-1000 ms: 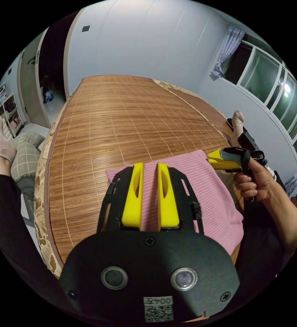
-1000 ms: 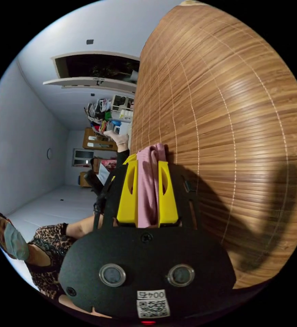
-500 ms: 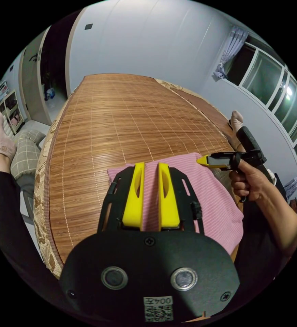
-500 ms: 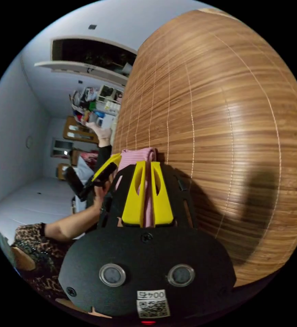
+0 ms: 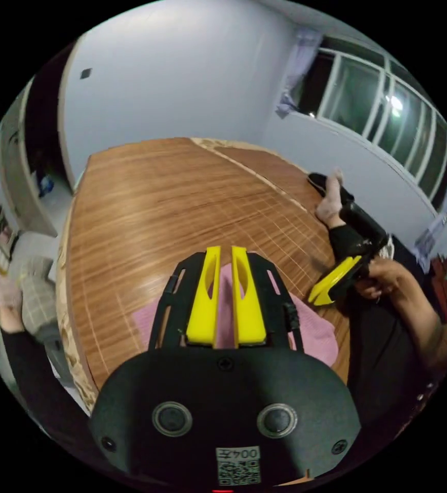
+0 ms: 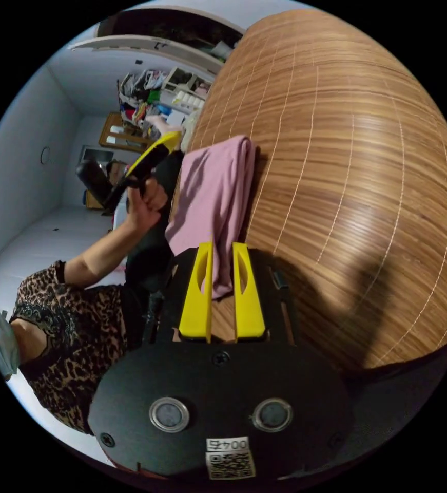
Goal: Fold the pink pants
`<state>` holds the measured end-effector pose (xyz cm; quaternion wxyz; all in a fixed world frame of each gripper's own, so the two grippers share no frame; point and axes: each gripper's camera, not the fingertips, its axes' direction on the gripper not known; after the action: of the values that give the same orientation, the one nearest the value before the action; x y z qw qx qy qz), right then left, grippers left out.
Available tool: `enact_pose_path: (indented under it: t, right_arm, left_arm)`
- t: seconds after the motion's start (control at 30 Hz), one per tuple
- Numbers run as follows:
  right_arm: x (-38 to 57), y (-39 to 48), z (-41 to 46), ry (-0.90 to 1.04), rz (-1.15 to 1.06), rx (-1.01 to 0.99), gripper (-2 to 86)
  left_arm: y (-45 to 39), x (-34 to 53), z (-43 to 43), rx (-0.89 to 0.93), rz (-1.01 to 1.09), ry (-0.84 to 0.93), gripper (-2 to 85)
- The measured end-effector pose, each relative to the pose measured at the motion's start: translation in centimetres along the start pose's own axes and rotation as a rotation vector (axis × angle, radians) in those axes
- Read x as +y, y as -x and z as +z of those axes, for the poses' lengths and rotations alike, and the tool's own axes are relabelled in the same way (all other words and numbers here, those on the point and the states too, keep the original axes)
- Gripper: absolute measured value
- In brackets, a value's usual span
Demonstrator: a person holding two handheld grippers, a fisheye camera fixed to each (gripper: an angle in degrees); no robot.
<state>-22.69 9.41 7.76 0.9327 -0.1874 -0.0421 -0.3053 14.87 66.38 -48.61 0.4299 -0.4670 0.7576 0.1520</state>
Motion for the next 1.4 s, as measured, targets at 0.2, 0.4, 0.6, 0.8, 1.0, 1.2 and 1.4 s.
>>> enact_pose_path:
  t: [0.2,0.4,0.6,0.8,1.0,1.2,1.4]
  right_arm:
    - [-0.3,1.0,2.1,0.121,-0.02,-0.004,9.2]
    - [-0.7,2.4,4.0,0.192,-0.045,0.003,9.2]
    - [-1.4,4.4,5.9,0.23,-0.084,0.057,4.3]
    - [-0.9,5.9,7.9,0.265,-0.046,0.166,3.2]
    - [-1.1,7.0,10.3,0.302,-0.01,0.157,3.2]
    - [0.7,10.2,9.3,0.164,-0.016,0.168,6.2]
    - [3.5,17.1,10.2,-0.031,-0.033,0.3,8.1]
  left_arm:
    - [-4.4,-3.2,8.2,0.033,0.191,0.197,1.4]
    - [-3.9,-3.0,11.7,0.024,0.176,0.239,1.0]
    - [-2.8,-3.3,13.1,0.065,0.117,0.234,0.9]
    - [-1.1,-3.5,14.7,0.096,0.021,0.255,0.8]
    - [-1.0,-3.5,15.6,0.088,0.014,0.262,0.8]
    - [-1.1,-3.2,15.8,0.08,0.023,0.252,0.7]
    - [-1.4,-2.8,15.6,0.071,0.031,0.244,0.7]
